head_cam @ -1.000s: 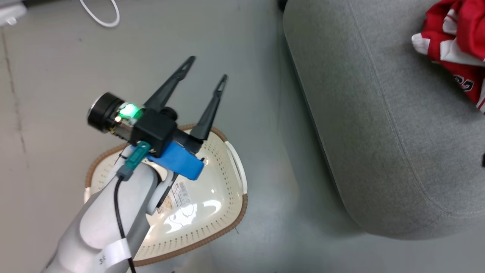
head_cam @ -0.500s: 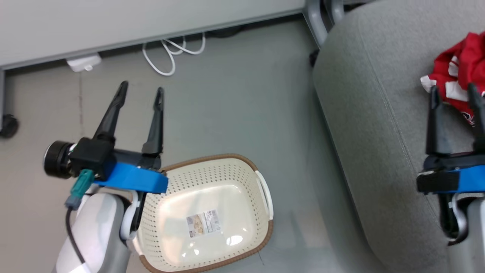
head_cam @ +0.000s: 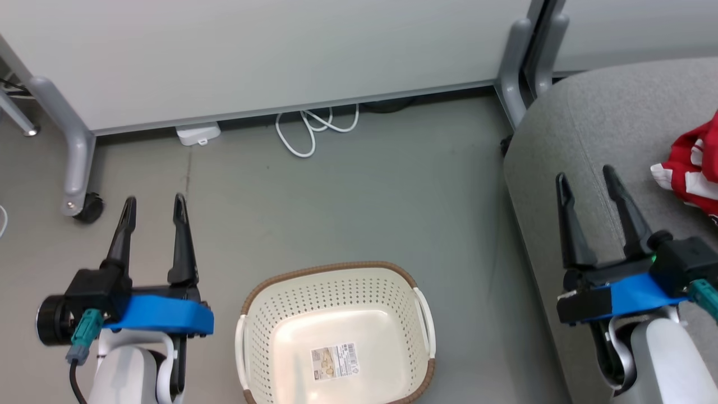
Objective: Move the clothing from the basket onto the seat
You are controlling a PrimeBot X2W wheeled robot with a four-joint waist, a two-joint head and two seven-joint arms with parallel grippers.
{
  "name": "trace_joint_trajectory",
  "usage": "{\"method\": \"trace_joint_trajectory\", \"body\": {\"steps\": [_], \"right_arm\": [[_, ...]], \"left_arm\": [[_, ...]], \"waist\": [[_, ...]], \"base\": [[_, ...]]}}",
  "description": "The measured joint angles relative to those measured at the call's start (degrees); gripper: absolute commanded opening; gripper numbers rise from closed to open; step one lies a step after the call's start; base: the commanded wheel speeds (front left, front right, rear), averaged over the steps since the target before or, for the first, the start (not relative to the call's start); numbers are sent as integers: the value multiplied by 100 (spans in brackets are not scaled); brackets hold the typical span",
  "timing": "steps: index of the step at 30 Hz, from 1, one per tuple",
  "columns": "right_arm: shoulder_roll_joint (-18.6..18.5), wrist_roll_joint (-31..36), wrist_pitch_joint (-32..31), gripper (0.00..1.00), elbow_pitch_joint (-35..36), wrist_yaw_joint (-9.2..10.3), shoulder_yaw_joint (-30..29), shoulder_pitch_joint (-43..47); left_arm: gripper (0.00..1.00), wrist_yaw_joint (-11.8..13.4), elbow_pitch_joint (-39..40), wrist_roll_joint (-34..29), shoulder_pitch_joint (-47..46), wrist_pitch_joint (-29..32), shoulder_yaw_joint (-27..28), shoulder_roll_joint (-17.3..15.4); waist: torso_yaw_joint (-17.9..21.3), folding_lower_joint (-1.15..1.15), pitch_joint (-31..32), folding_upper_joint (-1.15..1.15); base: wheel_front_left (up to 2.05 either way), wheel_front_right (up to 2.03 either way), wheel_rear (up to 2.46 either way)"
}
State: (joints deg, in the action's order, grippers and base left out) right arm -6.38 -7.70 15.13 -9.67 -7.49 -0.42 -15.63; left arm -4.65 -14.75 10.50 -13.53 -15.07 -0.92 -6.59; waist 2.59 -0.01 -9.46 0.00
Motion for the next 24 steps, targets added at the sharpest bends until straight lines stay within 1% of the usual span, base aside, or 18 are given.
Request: {"method": "trace_joint_trajectory", "body": {"steps": [10,16,24], "right_arm": [[162,-2,-1,100,-432,0,20,337],[256,9,-1,100,-660,0,59,444],[310,13,-1,100,-768,0,90,538]], "left_arm": [[100,-142,-255,-216,406,1,435,202],[100,-196,-390,-303,498,1,541,278],[100,-231,-493,-355,516,1,553,335]], "waist": [[-253,0,321,0],[-334,0,445,0],[-434,1,575,0]], "base": [[0,0,0],[0,0,0],[0,0,0]]}}
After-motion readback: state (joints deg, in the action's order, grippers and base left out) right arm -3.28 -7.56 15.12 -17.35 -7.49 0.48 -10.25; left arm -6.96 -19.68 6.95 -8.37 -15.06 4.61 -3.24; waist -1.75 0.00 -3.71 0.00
